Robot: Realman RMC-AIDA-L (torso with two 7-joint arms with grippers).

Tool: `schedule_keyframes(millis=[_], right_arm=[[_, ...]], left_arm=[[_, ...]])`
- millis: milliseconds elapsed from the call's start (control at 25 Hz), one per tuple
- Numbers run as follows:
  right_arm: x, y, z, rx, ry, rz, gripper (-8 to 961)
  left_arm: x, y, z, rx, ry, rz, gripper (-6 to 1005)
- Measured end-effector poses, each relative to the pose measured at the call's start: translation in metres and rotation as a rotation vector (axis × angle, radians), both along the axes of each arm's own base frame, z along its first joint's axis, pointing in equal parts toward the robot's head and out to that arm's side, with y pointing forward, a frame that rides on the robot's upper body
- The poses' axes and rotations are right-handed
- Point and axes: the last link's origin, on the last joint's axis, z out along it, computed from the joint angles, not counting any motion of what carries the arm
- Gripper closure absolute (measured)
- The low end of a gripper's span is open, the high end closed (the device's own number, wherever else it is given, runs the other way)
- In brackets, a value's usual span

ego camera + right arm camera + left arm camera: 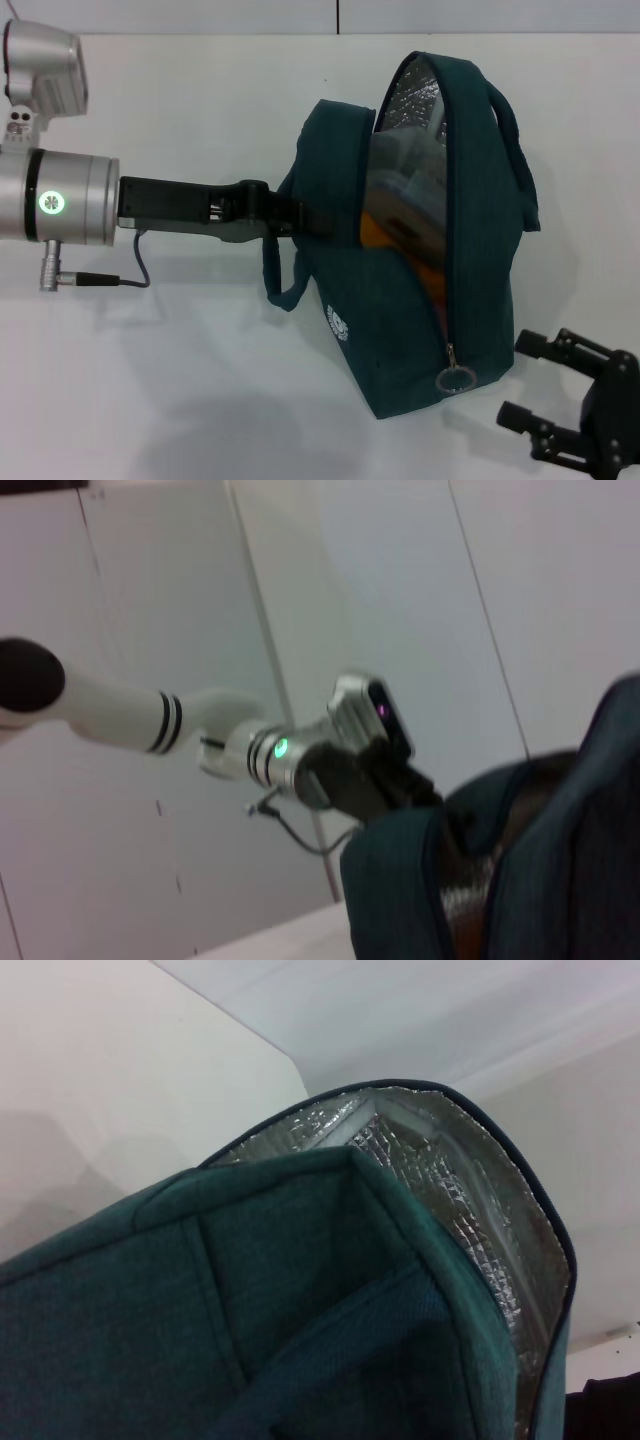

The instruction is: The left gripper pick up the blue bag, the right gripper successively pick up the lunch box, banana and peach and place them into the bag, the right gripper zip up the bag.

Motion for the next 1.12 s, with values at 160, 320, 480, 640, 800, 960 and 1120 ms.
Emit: schedule_keyframes(millis=[160, 320, 480, 640, 800, 960, 1120], right_arm=[[0.000, 0.001, -0.010, -0.050, -0.026, -0.013, 196], [-0.002, 0.003, -0.017, -0.087, -0.051, 0.006, 194], [-0.004, 0.007, -0.021, -0.100, -0.072, 0.014, 195], [-0.006, 0.008, -0.025, -0.120, -0.076, 0.024, 196], [-0.008, 0.010, -0.027, -0.148, -0.071, 0.010, 198], [-0.010, 0.010, -0.028, -0.169, -0.078, 0.021, 200], [-0.010, 0.014, -0.029, -0.170, -0.082, 0.016, 201]], left_arm=[[0.002, 0.000, -0.002, -0.003, -0.003, -0.005, 960], [0.003, 0.000, -0.002, -0.003, -0.003, -0.006, 961], [0.003, 0.000, -0.002, -0.003, -0.003, -0.007, 961], [0.002, 0.000, -0.002, -0.003, -0.003, -0.005, 961], [0.002, 0.000, -0.002, -0.003, -0.003, -0.005, 961], [0.002, 0.000, -0.002, -0.003, -0.003, -0.005, 961], [0.002, 0.000, -0.002, -0.003, -0.003, -0.004, 961]])
